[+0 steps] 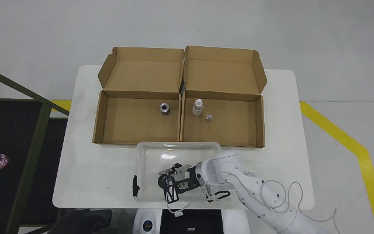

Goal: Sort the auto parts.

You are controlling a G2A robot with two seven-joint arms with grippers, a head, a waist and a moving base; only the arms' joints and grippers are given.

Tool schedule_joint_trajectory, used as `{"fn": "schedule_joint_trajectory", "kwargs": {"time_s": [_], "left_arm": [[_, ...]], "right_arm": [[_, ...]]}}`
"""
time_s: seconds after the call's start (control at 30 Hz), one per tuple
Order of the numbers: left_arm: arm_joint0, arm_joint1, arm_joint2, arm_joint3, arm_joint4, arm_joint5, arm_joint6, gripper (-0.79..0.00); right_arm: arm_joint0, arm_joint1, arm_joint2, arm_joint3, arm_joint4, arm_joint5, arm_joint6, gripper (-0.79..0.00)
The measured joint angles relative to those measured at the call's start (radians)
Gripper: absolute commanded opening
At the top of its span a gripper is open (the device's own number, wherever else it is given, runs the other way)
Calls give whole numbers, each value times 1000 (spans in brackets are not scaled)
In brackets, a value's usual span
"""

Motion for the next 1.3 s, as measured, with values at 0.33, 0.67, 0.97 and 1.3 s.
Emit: {"fn": "schedule_joint_trajectory", "kwargs": {"time_s": [0.33, 0.67, 0.97, 1.3], "left_arm": [[0, 0, 0, 0, 0, 0, 0, 0], [0, 0, 0, 0, 0, 0, 0, 0], [0, 0, 0, 0, 0, 0, 0, 0], [0, 0, 0, 0, 0, 0, 0, 0]], "right_arm": [[7, 0, 28, -45, 89, 39, -31, -785], [14, 7, 96, -77, 200, 73, -58, -785], [25, 15, 155, -96, 279, 96, -56, -785], [119, -4, 122, -54, 319, 144, -27, -785]]}}
